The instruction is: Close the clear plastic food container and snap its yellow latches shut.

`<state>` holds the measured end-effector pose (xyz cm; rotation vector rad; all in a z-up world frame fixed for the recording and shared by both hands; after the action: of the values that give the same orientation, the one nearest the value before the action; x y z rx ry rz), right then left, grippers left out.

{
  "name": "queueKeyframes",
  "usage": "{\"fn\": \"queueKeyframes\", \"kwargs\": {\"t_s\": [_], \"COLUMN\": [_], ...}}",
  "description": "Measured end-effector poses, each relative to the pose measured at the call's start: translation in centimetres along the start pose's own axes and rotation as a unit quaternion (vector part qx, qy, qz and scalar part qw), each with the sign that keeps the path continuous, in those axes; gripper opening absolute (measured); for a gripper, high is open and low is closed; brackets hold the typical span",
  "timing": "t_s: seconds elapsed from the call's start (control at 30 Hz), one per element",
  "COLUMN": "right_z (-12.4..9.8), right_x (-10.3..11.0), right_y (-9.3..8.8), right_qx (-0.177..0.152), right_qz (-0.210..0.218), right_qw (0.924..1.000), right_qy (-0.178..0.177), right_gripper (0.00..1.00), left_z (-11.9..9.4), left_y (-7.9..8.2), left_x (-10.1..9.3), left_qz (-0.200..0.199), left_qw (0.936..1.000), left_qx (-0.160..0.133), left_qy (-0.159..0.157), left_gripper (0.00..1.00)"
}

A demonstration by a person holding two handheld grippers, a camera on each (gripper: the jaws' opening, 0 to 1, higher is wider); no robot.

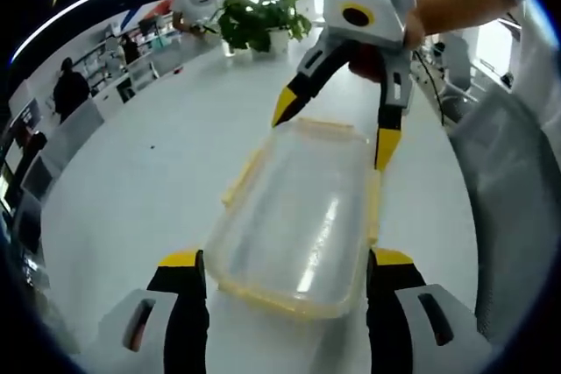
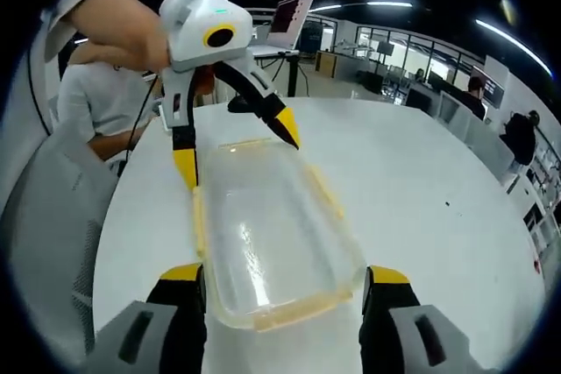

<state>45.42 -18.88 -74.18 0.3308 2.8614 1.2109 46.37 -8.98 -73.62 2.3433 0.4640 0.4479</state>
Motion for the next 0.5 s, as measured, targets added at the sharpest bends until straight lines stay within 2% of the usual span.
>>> {"fn": "queueKeyframes", "kwargs": {"t_s": [0.23, 0.5], "right_z": [0.1, 0.1], "right_x": [-1.3, -1.4], "right_y": [0.3, 0.3], "right_qx": [-0.003, -0.003], "right_qz": [0.001, -0.001], "right_qw": [1.0, 1.0], "right_qy": [-0.001, 0.0], "right_gripper": [0.72, 0.72], "left_z": [0.6, 0.7], "left_y": [0.3, 0.3], "left_x": [1.1, 1.3], "left_qz": [0.003, 0.005], "left_qw": [1.0, 1.0], "left_qx": [0.002, 0.0], "left_qy": [0.0, 0.001], "left_gripper": [0.72, 0.73]}}
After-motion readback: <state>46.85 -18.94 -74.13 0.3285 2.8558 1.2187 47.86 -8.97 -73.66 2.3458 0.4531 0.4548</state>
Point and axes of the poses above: the point that each gripper's makers call its tool centre point, and the gripper's own axes: z roughly forward along the fingers, x roughly to its left, y roughly out of its top, the point moved 1 cm from there along -z, roughly backward along the fingers, and after that the axes turned 10 degrees about y, right-handed, at the moved point
